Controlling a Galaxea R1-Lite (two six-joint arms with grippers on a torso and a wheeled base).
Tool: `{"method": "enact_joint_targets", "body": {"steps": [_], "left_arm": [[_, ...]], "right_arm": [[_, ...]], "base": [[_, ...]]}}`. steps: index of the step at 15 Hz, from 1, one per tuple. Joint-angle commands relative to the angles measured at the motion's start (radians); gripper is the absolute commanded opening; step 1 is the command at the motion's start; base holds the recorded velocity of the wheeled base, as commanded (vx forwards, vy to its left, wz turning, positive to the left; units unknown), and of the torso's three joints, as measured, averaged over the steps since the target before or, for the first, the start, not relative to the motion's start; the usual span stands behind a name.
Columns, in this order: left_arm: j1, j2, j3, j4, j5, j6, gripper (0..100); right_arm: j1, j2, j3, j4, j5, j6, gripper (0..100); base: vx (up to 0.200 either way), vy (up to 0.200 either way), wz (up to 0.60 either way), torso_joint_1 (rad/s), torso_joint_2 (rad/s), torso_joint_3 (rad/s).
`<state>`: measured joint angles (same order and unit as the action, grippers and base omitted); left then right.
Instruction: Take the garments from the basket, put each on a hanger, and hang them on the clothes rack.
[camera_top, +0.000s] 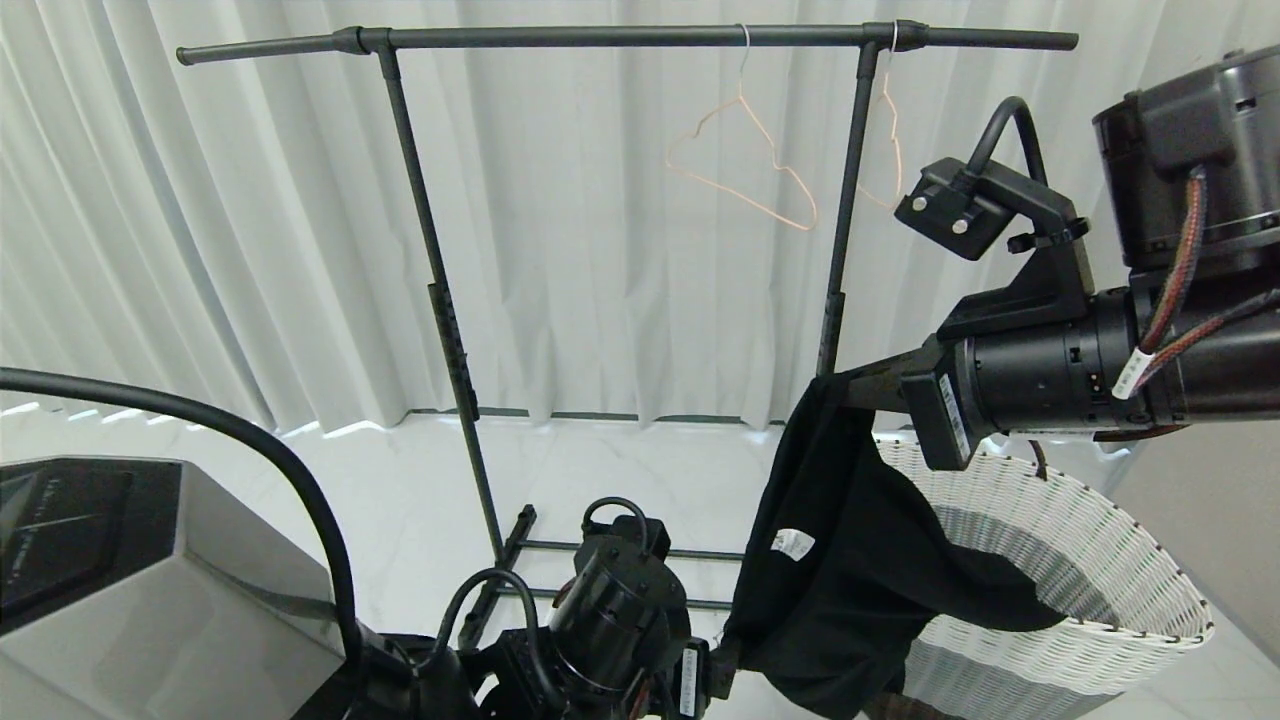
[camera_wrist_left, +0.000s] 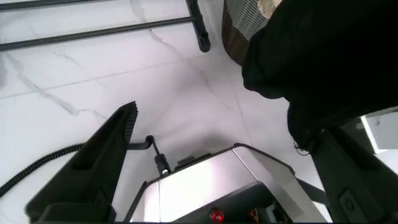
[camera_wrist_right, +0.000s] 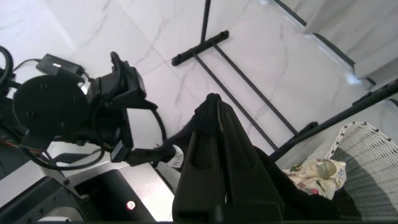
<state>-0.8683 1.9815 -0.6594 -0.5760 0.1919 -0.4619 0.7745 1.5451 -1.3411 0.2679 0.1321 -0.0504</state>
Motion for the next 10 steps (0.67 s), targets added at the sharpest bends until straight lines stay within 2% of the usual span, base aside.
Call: {"method": "enact_joint_targets", "body": {"steps": [1, 3, 5, 7, 10], "left_arm": [[0.000, -0.053, 0.030, 0.001, 0.008, 0.000, 0], [-0.001, -0.079, 0.049, 0.001, 0.018, 0.002, 0], [0.000, -0.119, 0.060, 0.001, 0.067, 0.003, 0], [0.012, -0.230, 0.066, 0.002, 0.107, 0.017, 0], [0.100, -0.428, 0.063, 0.027, 0.084, 0.167, 0]], "right_arm": [[0.002, -0.002, 0.000, -0.001, -0.002, 0.000, 0], [0.002, -0.002, 0.003, 0.001, -0.003, 0.000, 0], [0.002, 0.001, 0.022, 0.001, -0.043, 0.000, 0], [0.000, 0.010, 0.037, -0.004, -0.062, 0.003, 0], [0.002, 0.029, 0.031, -0.036, -0.060, 0.004, 0]], "base": [[0.000, 0.000, 0.00, 0.000, 0.00, 0.000], [0.000, 0.000, 0.00, 0.000, 0.00, 0.000], [0.000, 0.000, 0.00, 0.000, 0.00, 0.000], [0.000, 0.000, 0.00, 0.000, 0.00, 0.000], [0.000, 0.000, 0.00, 0.000, 0.00, 0.000]]}}
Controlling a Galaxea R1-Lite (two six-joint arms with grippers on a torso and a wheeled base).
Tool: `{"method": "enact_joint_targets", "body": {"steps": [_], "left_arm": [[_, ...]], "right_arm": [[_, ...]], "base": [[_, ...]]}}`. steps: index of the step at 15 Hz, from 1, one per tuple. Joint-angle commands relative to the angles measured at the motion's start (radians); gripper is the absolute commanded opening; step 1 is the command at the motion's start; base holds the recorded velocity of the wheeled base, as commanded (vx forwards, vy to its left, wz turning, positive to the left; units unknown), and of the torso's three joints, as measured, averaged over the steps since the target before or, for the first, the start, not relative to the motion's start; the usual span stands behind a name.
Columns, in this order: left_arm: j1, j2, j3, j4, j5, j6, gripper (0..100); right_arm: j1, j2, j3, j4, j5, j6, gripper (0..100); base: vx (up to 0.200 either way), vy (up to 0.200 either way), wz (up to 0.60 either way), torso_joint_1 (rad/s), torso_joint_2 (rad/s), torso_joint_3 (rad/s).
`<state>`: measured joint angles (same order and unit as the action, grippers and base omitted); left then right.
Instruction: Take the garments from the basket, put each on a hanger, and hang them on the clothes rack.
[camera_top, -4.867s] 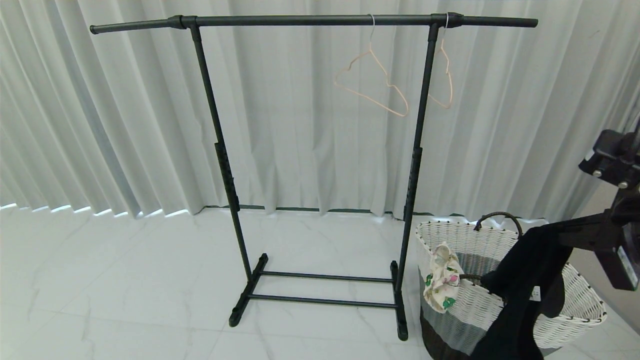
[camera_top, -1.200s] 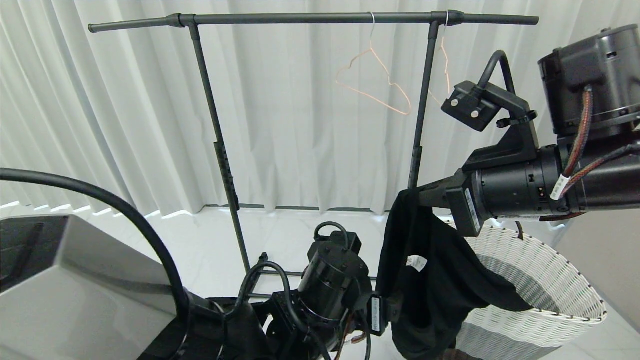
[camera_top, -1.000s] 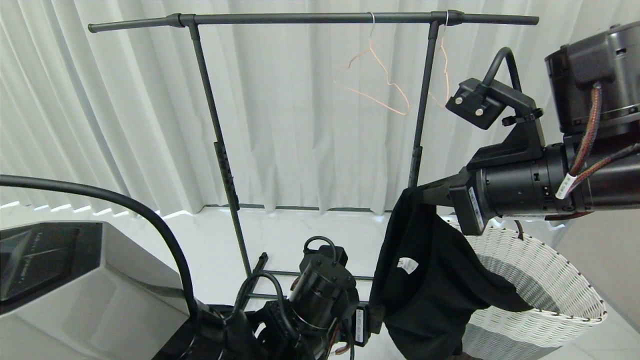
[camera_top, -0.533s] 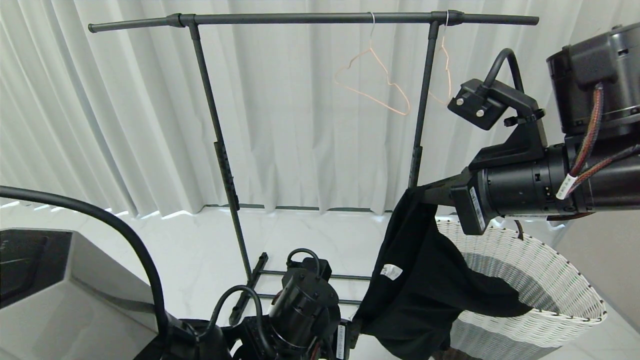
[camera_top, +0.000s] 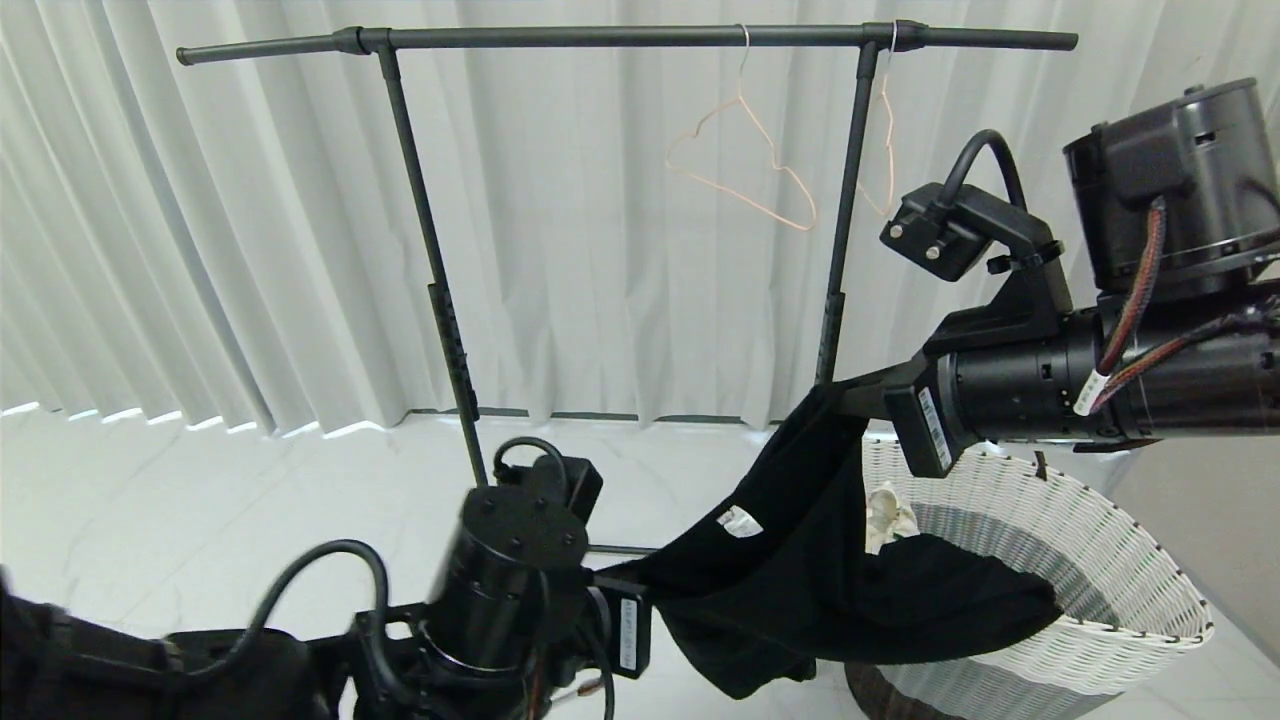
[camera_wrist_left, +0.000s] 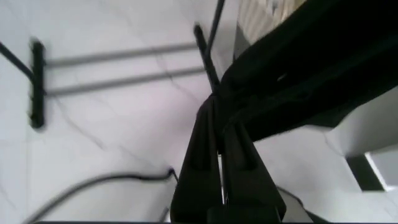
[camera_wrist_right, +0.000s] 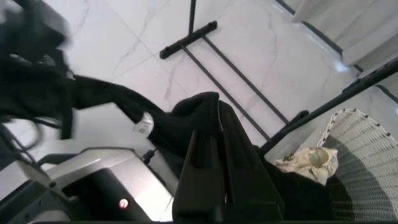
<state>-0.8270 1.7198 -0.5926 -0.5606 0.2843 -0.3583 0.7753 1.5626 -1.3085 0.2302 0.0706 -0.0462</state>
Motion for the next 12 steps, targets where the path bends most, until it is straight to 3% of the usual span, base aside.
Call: {"method": "enact_joint_targets", "body": {"steps": [1, 4, 6, 8, 9, 10, 12], "left_arm": [[0.108, -0.269, -0.053, 0.113, -0.051, 0.156, 0], [0.141, -0.396, -0.312, 0.489, -0.111, 0.197, 0], [0.141, -0.401, -0.474, 0.665, -0.112, 0.214, 0], [0.140, -0.396, -0.512, 0.697, -0.112, 0.326, 0], [0.141, -0.402, -0.483, 0.697, -0.111, 0.490, 0], [0.140, -0.408, -0.472, 0.697, -0.112, 0.590, 0], [0.092, -0.393, -0.538, 0.697, -0.120, 0.641, 0]], "right_arm": [[0.002, 0.017, -0.002, -0.037, 0.001, 0.002, 0], [0.002, 0.007, -0.017, -0.046, -0.002, 0.002, 0], [0.002, -0.022, -0.020, -0.040, -0.009, 0.000, 0], [0.002, -0.068, -0.011, -0.017, -0.045, 0.000, 0], [0.002, -0.114, -0.009, 0.032, -0.075, 0.000, 0], [0.009, -0.148, -0.008, 0.063, -0.088, -0.001, 0], [0.038, -0.214, -0.026, 0.138, -0.138, -0.006, 0]], "base": [[0.000, 0.000, 0.00, 0.000, 0.00, 0.000], [0.000, 0.000, 0.00, 0.000, 0.00, 0.000], [0.000, 0.000, 0.00, 0.000, 0.00, 0.000], [0.000, 0.000, 0.00, 0.000, 0.00, 0.000], [0.000, 0.000, 0.00, 0.000, 0.00, 0.000], [0.000, 0.000, 0.00, 0.000, 0.00, 0.000], [0.000, 0.000, 0.00, 0.000, 0.00, 0.000]]}}
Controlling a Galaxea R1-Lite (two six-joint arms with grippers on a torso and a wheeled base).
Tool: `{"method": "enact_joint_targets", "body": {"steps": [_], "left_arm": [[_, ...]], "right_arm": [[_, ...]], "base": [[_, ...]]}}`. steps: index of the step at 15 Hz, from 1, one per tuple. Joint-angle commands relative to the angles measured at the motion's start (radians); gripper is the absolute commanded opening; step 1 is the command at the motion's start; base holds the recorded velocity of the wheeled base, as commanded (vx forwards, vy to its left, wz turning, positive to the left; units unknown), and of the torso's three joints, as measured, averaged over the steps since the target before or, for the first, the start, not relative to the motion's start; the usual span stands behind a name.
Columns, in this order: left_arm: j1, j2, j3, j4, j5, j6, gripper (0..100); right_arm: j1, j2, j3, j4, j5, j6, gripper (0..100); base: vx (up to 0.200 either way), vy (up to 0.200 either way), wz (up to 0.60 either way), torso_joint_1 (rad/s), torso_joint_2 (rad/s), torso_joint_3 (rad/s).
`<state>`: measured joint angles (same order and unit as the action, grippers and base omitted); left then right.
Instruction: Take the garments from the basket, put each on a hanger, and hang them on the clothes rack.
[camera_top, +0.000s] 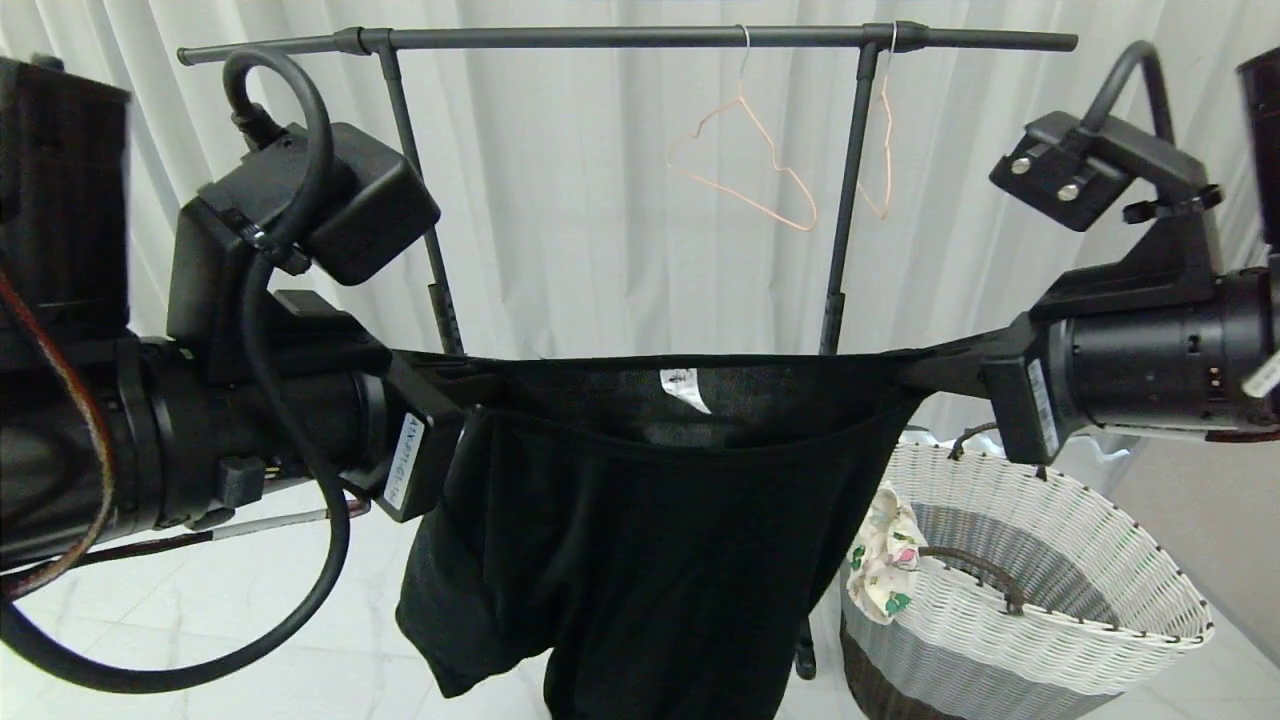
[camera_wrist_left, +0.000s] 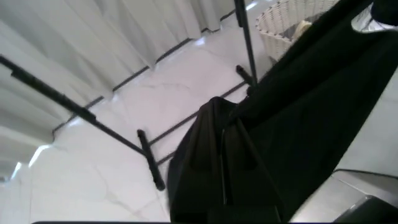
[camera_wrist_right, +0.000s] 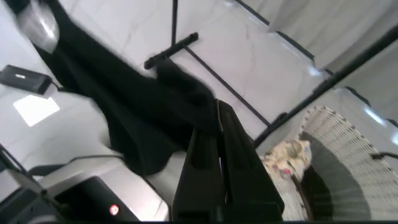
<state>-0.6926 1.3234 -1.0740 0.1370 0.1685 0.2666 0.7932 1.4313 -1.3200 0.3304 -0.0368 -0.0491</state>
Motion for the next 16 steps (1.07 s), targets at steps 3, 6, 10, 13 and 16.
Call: {"method": "enact_joint_targets", "body": {"steps": [3, 6, 10, 13, 16], "left_arm": [[-0.113, 0.053, -0.205, 0.001, -0.015, -0.009, 0], [-0.171, 0.048, -0.230, 0.003, -0.015, -0.109, 0], [-0.196, 0.028, -0.222, 0.069, -0.037, -0.122, 0], [-0.179, 0.054, -0.228, 0.065, -0.046, -0.056, 0], [-0.145, 0.119, -0.316, 0.061, -0.124, -0.035, 0]], "right_arm": [[0.018, -0.132, -0.065, 0.091, -0.074, -0.003, 0], [0.020, -0.107, -0.166, 0.113, -0.074, -0.003, 0], [0.020, -0.117, -0.179, 0.134, -0.075, -0.005, 0], [0.021, -0.184, -0.179, 0.259, -0.074, -0.005, 0], [0.103, -0.281, -0.180, 0.423, -0.066, -0.005, 0]], "base": [[0.000, 0.000, 0.00, 0.000, 0.00, 0.000], [0.000, 0.000, 0.00, 0.000, 0.00, 0.000], [0.000, 0.000, 0.00, 0.000, 0.00, 0.000], [0.000, 0.000, 0.00, 0.000, 0.00, 0.000], [0.000, 0.000, 0.00, 0.000, 0.00, 0.000]]}}
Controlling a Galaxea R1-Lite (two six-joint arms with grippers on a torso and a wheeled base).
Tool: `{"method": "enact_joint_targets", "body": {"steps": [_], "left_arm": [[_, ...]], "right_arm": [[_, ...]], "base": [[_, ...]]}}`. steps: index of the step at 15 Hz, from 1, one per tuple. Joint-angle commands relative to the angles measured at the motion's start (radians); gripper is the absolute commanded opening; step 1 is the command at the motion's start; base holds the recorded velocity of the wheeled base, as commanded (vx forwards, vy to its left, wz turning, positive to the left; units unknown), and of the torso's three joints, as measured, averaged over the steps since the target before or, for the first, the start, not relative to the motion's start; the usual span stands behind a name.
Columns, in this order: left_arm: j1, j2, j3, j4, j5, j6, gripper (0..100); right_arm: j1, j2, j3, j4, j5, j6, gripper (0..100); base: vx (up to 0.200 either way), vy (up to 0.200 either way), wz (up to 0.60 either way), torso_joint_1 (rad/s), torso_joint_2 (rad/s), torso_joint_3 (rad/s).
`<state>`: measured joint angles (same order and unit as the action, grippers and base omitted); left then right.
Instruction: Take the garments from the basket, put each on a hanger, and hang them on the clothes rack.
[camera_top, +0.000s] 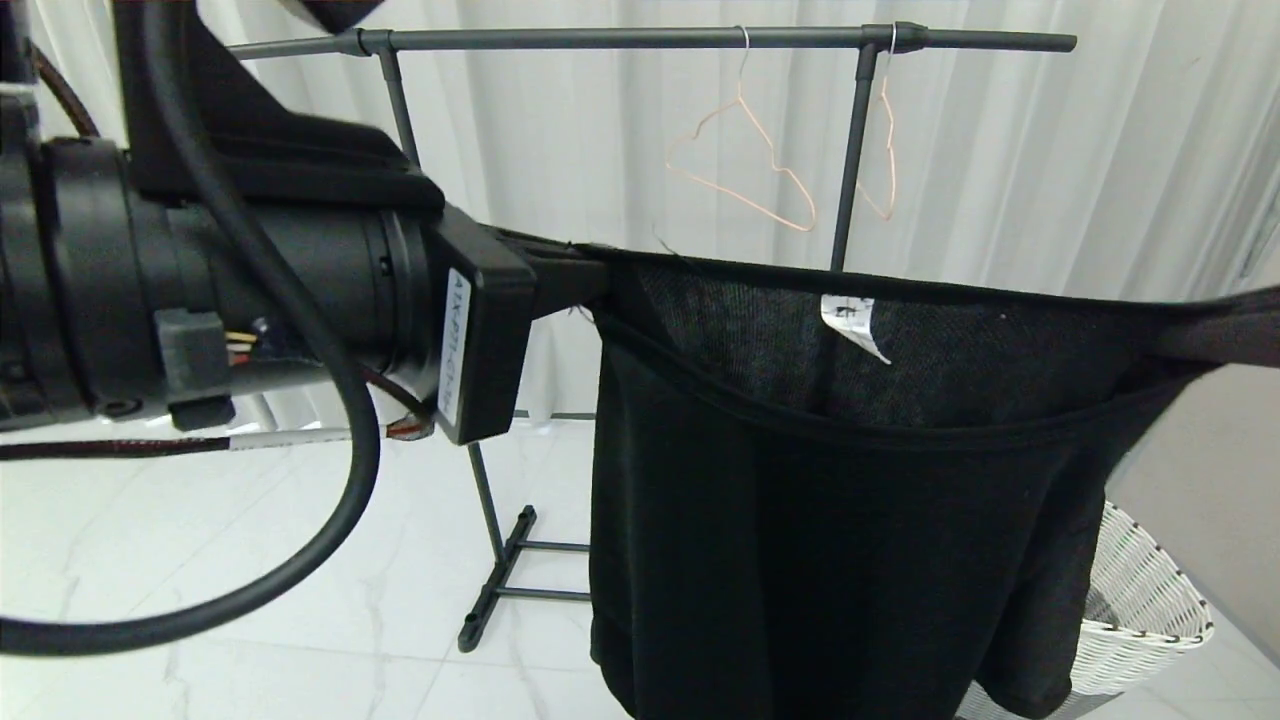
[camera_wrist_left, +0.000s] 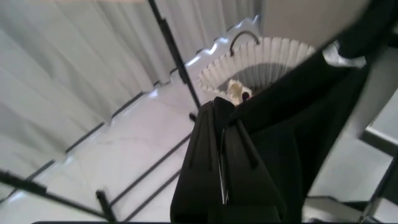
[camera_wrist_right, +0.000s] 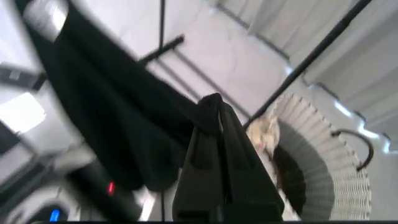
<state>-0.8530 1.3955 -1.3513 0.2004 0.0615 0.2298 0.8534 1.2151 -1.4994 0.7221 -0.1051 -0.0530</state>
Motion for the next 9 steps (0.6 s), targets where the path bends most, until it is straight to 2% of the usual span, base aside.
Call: {"method": "enact_joint_targets", "body": {"steps": [1, 3, 5, 9], "left_arm": [[0.023, 0.080, -0.092, -0.007, -0.038, 0.002, 0], [0.025, 0.155, -0.207, -0.013, -0.069, 0.002, 0], [0.025, 0.191, -0.255, -0.013, -0.081, 0.003, 0], [0.028, 0.181, -0.255, -0.010, -0.074, 0.003, 0]], "right_arm": [[0.095, -0.080, 0.001, 0.074, 0.002, 0.001, 0], [0.205, -0.066, 0.008, 0.103, -0.002, 0.001, 0], [0.256, -0.035, 0.008, 0.103, -0.005, 0.002, 0], [0.263, -0.019, 0.007, 0.099, -0.039, 0.002, 0]], "base": [[0.000, 0.000, 0.00, 0.000, 0.00, 0.000], [0.000, 0.000, 0.00, 0.000, 0.00, 0.000], [0.000, 0.000, 0.00, 0.000, 0.00, 0.000], [0.000, 0.000, 0.00, 0.000, 0.00, 0.000]]}}
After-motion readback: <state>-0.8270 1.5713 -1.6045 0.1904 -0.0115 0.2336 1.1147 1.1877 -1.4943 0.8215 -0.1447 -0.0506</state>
